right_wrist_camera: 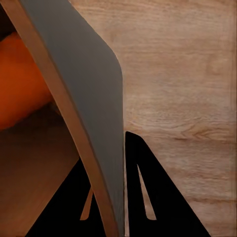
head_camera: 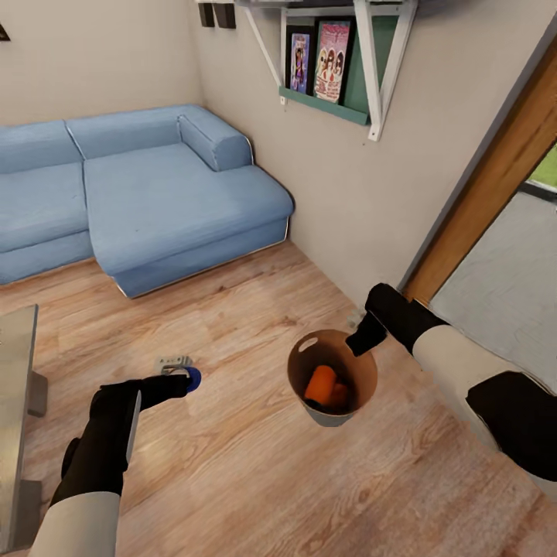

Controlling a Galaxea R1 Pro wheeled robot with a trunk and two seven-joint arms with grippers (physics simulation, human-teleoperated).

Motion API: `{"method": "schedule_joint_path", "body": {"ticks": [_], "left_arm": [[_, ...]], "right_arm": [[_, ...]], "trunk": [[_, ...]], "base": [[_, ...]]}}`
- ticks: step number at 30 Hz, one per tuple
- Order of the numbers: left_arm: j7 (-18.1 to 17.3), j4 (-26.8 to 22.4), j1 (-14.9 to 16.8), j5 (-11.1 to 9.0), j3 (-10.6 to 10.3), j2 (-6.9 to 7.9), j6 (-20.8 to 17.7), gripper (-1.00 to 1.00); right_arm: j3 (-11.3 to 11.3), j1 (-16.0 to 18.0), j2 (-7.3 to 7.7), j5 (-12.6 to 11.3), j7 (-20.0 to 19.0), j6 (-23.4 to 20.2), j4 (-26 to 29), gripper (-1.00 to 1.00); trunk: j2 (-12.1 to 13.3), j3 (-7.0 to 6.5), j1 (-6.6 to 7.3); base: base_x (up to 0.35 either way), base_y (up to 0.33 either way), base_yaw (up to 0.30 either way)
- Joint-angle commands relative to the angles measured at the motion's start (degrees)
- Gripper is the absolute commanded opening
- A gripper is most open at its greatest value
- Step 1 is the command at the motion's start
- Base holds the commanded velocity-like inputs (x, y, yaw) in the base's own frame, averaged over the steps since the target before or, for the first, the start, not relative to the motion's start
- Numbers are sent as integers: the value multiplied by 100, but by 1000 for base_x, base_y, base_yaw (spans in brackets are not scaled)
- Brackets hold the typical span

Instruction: Put the three can of soda from the living room inside the tash can in the kitchen.

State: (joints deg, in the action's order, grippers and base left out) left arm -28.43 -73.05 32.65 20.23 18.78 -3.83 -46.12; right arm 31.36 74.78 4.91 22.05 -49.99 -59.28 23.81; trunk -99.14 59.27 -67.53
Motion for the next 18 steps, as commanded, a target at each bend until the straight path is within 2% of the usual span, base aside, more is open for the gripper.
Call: {"method": "schedule_joint_path", "body": {"ticks": [1, 4, 9, 11, 13, 18], "left_arm": [[-1, 3, -26, -2, 0, 5, 38, -100], [-44, -8, -206, -2, -3, 27, 191, -100], [-165, -21, -425, -2, -4, 44, 293, -100], [-322, -29, -565, 0, 0, 52, 311, -100], [-468, -33, -689, 2, 2, 76, 357, -100], [-1124, -124, -905, 6, -5, 368, 478, -100]], "right_arm": [[-54, -59, 7, -208, -28, -72, 62, -100], [-73, -485, 38, -206, -29, -72, 479, -100], [-359, -1267, 45, -191, -17, -72, 1474, -100], [-426, -1638, 45, -185, -13, -72, 1826, -100], [-449, -1805, 50, -180, -12, -72, 1986, -100], [-470, -2041, 115, -177, 194, -72, 2129, -100]], "trunk": [[41, -29, 23], [162, -111, 89], [362, -247, 199], [442, -302, 243], [523, -356, 287], [723, -492, 397]], "base": [[0, 0, 0], [0, 0, 0], [0, 0, 0], [0, 0, 0], [0, 0, 0], [0, 0, 0]]}}
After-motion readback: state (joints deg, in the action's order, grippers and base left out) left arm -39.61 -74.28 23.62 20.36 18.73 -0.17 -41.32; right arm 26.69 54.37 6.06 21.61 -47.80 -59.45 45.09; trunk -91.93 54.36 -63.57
